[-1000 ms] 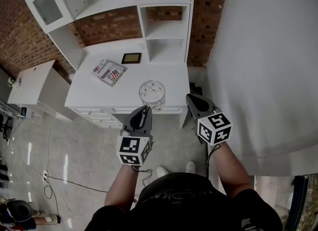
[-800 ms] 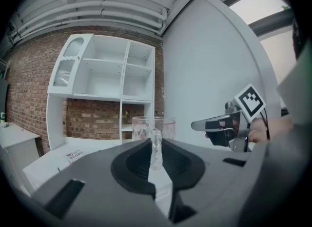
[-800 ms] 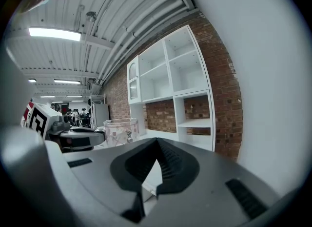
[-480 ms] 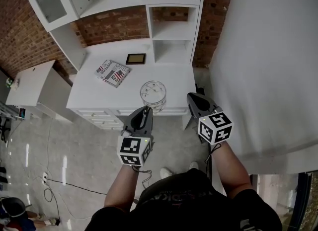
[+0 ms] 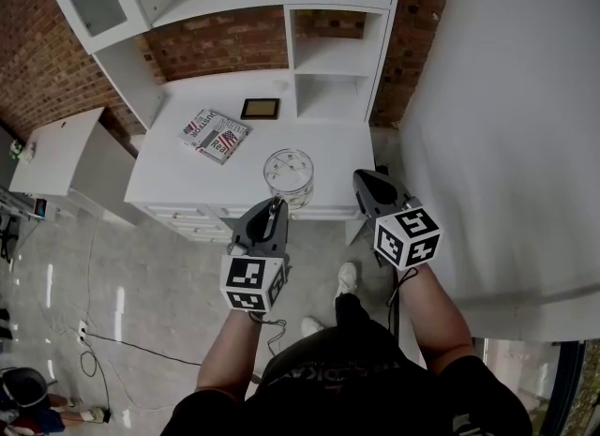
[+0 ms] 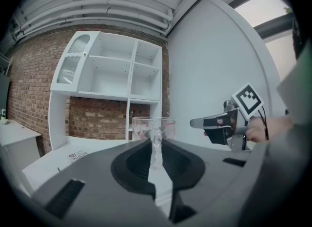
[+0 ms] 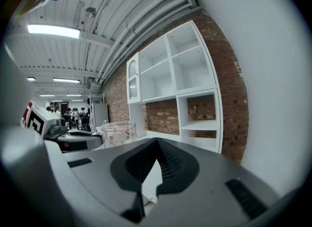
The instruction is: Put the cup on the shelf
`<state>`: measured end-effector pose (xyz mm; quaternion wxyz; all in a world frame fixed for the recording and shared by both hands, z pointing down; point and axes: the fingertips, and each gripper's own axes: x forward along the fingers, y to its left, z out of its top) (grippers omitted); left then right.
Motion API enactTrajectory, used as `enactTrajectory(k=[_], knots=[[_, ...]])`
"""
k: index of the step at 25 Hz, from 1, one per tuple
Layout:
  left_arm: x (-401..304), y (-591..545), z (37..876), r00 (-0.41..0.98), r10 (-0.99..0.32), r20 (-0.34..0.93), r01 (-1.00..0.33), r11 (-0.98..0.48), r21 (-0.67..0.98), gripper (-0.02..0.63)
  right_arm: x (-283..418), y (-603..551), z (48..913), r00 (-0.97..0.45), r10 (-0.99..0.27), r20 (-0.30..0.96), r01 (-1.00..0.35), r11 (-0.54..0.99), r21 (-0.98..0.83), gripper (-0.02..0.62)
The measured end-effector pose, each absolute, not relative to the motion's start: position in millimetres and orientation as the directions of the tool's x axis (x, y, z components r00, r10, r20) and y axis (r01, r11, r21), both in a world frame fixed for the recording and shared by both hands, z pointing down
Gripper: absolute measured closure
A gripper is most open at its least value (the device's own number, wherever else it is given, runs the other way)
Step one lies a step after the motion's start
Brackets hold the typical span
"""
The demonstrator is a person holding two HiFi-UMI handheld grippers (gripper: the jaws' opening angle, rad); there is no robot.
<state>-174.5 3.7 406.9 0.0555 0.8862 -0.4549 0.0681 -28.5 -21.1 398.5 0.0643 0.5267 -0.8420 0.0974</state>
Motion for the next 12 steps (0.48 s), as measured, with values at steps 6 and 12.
enactTrajectory(k=[6,12], knots=[[-164,-23,409,0.560,-0.811,0.169,-0.826,-0.563,0.038,0.571,-19,-52,401,-0.454,-0.866,0.210,-0.891,0.443,-0.100,0.595],[-147,-59,407,0.547,-0.821,0.165,-0.835,-0.549,0.038,0.571,-3,-90,402,-0.467,-0.859,0.211,-0.884,0.455,-0.106,0.595]])
